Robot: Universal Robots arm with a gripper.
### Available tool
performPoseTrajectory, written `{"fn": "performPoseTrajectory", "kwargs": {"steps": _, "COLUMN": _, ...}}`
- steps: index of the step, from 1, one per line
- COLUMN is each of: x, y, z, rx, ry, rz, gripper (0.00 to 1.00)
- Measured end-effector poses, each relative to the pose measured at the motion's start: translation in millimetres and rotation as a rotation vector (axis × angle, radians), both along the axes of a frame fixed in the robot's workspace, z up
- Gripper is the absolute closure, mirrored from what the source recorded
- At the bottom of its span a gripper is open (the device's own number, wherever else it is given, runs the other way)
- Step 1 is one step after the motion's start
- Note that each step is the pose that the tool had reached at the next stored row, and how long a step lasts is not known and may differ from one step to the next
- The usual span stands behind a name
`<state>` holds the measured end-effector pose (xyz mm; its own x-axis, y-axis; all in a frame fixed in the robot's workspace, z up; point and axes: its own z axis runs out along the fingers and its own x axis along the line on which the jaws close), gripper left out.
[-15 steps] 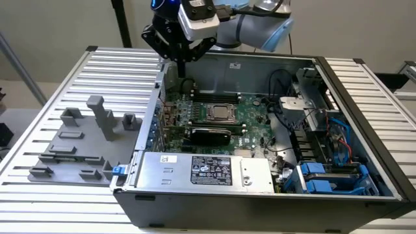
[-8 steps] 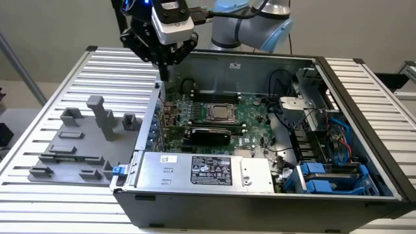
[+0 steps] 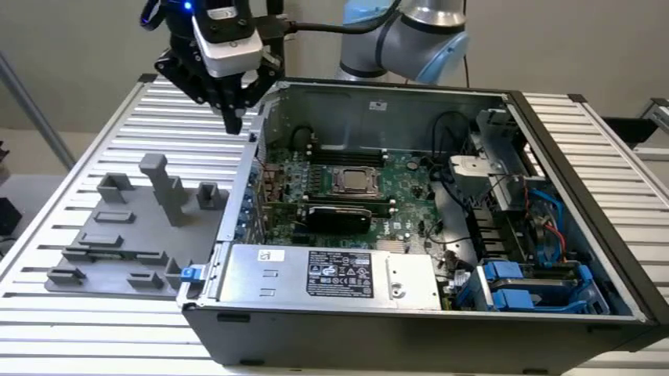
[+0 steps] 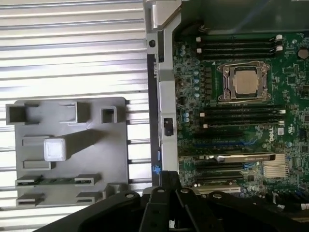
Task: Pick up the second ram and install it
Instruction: 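Reach for the second ram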
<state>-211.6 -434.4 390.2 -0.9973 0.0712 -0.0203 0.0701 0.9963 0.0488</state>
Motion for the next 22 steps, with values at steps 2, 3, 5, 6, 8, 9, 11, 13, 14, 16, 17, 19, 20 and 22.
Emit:
{"fn": "performPoseTrajectory", "kwargs": {"steps": 2, "x": -9.3, "y": -1.1, "z": -1.2, "rx": 0.0, "ry": 0.0, "rz": 0.0, "gripper": 1.0}}
{"fn": "performPoseTrajectory", "kwargs": {"steps": 3, "x": -13.8, "y": -1.6, "z": -1.8, "rx": 0.0, "ry": 0.0, "rz": 0.0, "gripper": 1.0}}
{"fn": "performPoseTrajectory", "kwargs": {"steps": 5, "x": -22.8, "y": -2.6, "z": -3.3, "rx": -0.0001, "ry": 0.0001, "rz": 0.0, "gripper": 1.0}}
{"fn": "performPoseTrajectory", "kwargs": {"steps": 6, "x": -27.3, "y": -3.0, "z": -4.3, "rx": 0.0001, "ry": 0.0, "rz": 0.0, "gripper": 1.0}}
{"fn": "performPoseTrajectory", "kwargs": {"steps": 8, "x": -36.4, "y": -3.8, "z": -6.4, "rx": 0.0, "ry": 0.0, "rz": 0.0, "gripper": 1.0}}
{"fn": "performPoseTrajectory", "kwargs": {"steps": 9, "x": -40.8, "y": -4.2, "z": -7.5, "rx": 0.0, "ry": -0.0001, "rz": 0.0, "gripper": 1.0}}
{"fn": "performPoseTrajectory", "kwargs": {"steps": 11, "x": -49.9, "y": -4.9, "z": -9.9, "rx": 0.0, "ry": -0.0001, "rz": 0.0, "gripper": 1.0}}
{"fn": "performPoseTrajectory", "kwargs": {"steps": 13, "x": -59.3, "y": -5.6, "z": -12.6, "rx": 0.0, "ry": 0.0, "rz": 0.0, "gripper": 1.0}}
{"fn": "performPoseTrajectory", "kwargs": {"steps": 14, "x": -63.8, "y": -5.9, "z": -13.9, "rx": 0.0, "ry": 0.0, "rz": 0.0, "gripper": 1.0}}
{"fn": "performPoseTrajectory", "kwargs": {"steps": 16, "x": -72.7, "y": -6.6, "z": -16.6, "rx": 0.0, "ry": 0.0, "rz": 0.0, "gripper": 1.0}}
{"fn": "performPoseTrajectory", "kwargs": {"steps": 17, "x": -77.4, "y": -6.9, "z": -17.9, "rx": 0.0, "ry": 0.0, "rz": 0.0, "gripper": 1.0}}
{"fn": "performPoseTrajectory", "kwargs": {"steps": 19, "x": -86.4, "y": -7.5, "z": -20.6, "rx": 0.0, "ry": 0.0, "rz": 0.0, "gripper": 1.0}}
{"fn": "performPoseTrajectory", "kwargs": {"steps": 20, "x": -90.9, "y": -7.9, "z": -21.9, "rx": 0.0, "ry": -0.0001, "rz": 0.0, "gripper": 1.0}}
{"fn": "performPoseTrajectory", "kwargs": {"steps": 22, "x": -99.9, "y": -8.4, "z": -24.6, "rx": 0.0, "ry": 0.0, "rz": 0.0, "gripper": 1.0}}
